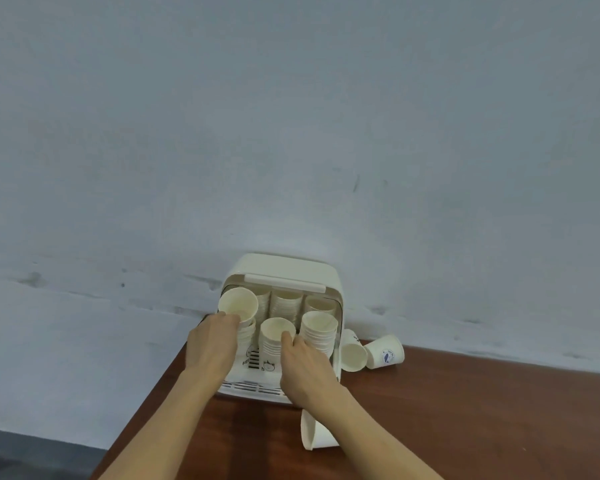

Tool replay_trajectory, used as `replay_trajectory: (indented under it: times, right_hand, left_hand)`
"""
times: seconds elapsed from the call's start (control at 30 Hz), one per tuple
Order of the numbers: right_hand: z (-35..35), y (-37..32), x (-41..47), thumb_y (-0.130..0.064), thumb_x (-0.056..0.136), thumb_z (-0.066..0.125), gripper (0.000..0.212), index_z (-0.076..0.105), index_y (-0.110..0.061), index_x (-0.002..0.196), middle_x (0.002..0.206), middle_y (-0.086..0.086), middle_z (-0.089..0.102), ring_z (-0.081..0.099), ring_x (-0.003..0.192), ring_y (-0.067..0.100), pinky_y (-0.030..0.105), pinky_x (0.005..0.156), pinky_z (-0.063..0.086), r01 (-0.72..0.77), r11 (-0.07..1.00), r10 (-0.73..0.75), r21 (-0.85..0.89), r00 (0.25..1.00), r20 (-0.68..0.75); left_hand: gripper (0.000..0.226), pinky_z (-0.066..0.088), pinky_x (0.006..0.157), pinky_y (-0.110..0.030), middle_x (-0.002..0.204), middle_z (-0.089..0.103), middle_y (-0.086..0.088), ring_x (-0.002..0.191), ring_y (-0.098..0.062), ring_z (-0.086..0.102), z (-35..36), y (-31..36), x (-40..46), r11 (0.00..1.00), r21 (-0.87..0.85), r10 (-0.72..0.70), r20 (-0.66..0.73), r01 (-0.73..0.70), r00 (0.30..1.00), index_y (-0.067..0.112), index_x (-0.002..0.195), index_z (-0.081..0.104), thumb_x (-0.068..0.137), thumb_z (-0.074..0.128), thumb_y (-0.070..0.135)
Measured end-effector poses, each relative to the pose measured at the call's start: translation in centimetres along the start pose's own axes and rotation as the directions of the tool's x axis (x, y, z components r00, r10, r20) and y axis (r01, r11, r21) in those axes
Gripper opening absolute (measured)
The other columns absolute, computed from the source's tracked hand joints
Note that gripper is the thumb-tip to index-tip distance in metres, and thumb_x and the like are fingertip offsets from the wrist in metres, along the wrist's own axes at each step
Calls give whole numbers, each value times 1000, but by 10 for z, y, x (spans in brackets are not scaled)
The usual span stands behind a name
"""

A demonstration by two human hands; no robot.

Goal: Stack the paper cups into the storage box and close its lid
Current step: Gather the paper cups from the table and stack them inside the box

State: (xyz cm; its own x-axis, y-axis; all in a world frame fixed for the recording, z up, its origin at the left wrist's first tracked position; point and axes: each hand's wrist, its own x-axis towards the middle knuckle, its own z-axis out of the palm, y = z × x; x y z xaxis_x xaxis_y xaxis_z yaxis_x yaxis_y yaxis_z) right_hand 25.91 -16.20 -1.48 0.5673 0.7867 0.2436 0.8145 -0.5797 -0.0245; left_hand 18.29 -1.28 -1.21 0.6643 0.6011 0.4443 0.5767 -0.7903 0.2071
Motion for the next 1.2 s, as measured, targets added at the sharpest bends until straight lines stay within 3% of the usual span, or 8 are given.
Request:
replay_trajectory:
  times: [0.17,0.43,0.63,0.77,0.97,1.1,1.2]
  right_hand:
    - [-10,16,-10,0,83,48,41,43,-7,122,115,14,56,53,106,32,33,71,35,5,1000,-4,16,999,-42]
    - [-18,36,-24,0,83,47,33,46,-7,116,111,12,56,52,100,29,32,67,32,-30,1000,30,11,999,-35]
    - [-24,50,-33,-2,84,47,28,47,-9,111,104,10,59,48,83,24,25,51,20,-34,999,32,-34,997,-67]
    - [-23,68,-41,-5,84,49,24,50,-8,108,102,9,59,55,91,27,30,73,40,-68,998,68,7,995,-77]
    - [-14,108,-52,-3,85,41,32,47,-8,116,115,9,56,56,102,33,34,67,34,-293,944,298,149,955,-9]
    - [1,142,-56,-8,89,38,34,45,-8,122,119,13,58,56,106,36,34,71,35,-402,906,397,131,916,61]
    - [14,167,-51,-9,88,39,32,46,-7,119,118,14,58,57,106,36,35,71,36,-464,880,455,100,885,104]
  left_hand:
    - [29,45,65,-32,104,64,-3,91,-24,60,-1,8,4,1000,20,9,-35,-8,999,18,111,61,92,42,6]
    - [34,44,68,-30,108,64,-3,96,-23,62,14,14,-3,993,115,-23,197,0,980,17,114,59,88,42,2]
    - [38,46,77,-35,119,56,-4,108,-24,57,10,40,-17,997,57,38,132,-46,991,16,131,42,93,44,15]
    - [37,43,70,-35,117,54,-4,105,-25,56,9,77,-27,988,-40,155,92,-152,984,17,131,45,94,40,15]
    - [36,45,73,-36,121,56,-2,107,-24,56,17,140,-38,925,-122,370,66,-361,927,18,129,49,94,43,19]
    - [36,46,73,-37,116,59,-3,100,-25,60,32,173,-39,903,-140,423,120,-406,898,17,128,52,94,40,14]
    - [28,44,71,-38,107,62,-7,94,-29,61,43,196,-39,906,-158,420,207,-393,884,14,115,55,91,41,13]
